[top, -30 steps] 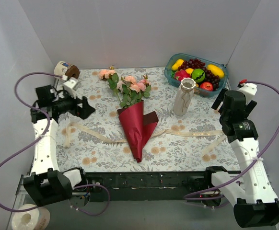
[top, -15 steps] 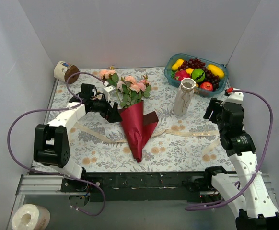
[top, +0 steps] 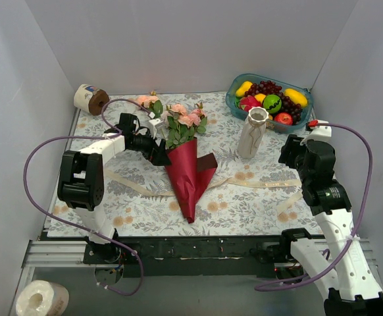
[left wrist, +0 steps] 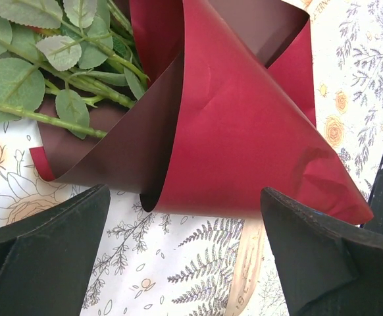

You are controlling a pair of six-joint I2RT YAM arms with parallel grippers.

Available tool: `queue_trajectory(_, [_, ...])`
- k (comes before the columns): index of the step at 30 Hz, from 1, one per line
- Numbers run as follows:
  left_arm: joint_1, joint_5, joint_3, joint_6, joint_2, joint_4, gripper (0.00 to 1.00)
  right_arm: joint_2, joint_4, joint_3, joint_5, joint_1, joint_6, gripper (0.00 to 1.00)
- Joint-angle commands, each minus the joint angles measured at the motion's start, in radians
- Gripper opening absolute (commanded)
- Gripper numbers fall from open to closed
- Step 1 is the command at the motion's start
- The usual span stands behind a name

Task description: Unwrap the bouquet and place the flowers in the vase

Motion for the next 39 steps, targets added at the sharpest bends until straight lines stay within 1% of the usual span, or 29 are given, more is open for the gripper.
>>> queue_trajectory(1, [-0.009,0.051,0.042,0.033,-0.001,0.024,0.98,-0.018,0.048,-0.008,-0.016,0.013,-0.013,0.64])
queue_trajectory(5, [-0.014,0.065,0.064,0.036,0.030,0.024,0.98,-0.019,0.045,-0.001,-0.014,0.022,-0.016,0.64])
queue_trajectory(11, [-0.020,0.095,0.096,0.066,0.063,-0.023,0.97,-0.013,0.037,0.018,-0.003,0.036,-0.022,0.63])
queue_trajectory(14, [-0.021,0.102,0.108,0.082,0.068,-0.048,0.89,-0.004,0.037,0.024,0.004,0.039,-0.019,0.62])
queue_trajectory(15, [-0.021,0.098,0.113,0.085,0.068,-0.062,0.84,0.004,0.037,0.028,0.010,0.039,-0.015,0.62])
queue_trajectory(18, [-0.021,0.103,0.131,0.106,0.077,-0.095,0.74,0.005,0.041,0.028,0.010,0.038,-0.008,0.61])
queue_trajectory(19, [-0.021,0.108,0.139,0.109,0.080,-0.108,0.69,0.007,0.042,0.027,0.014,0.039,-0.007,0.61])
queue_trajectory(24, [-0.021,0.109,0.196,0.141,0.095,-0.183,0.62,-0.002,0.039,0.022,0.021,0.041,-0.005,0.60])
queue_trajectory(26, [-0.021,0.112,0.213,0.155,0.100,-0.221,0.56,-0.002,0.041,0.021,0.027,0.041,-0.002,0.59])
queue_trajectory(29, [-0.020,0.128,0.254,0.198,0.126,-0.301,0.51,-0.004,0.044,0.022,0.037,0.042,-0.002,0.59])
queue_trajectory(34, [-0.023,0.135,0.279,0.247,0.174,-0.379,0.50,-0.010,0.044,0.022,0.044,0.045,0.001,0.59])
queue_trajectory(39, [-0.023,0.131,0.263,0.246,0.174,-0.358,0.51,-0.013,0.041,0.027,0.044,0.048,-0.002,0.59])
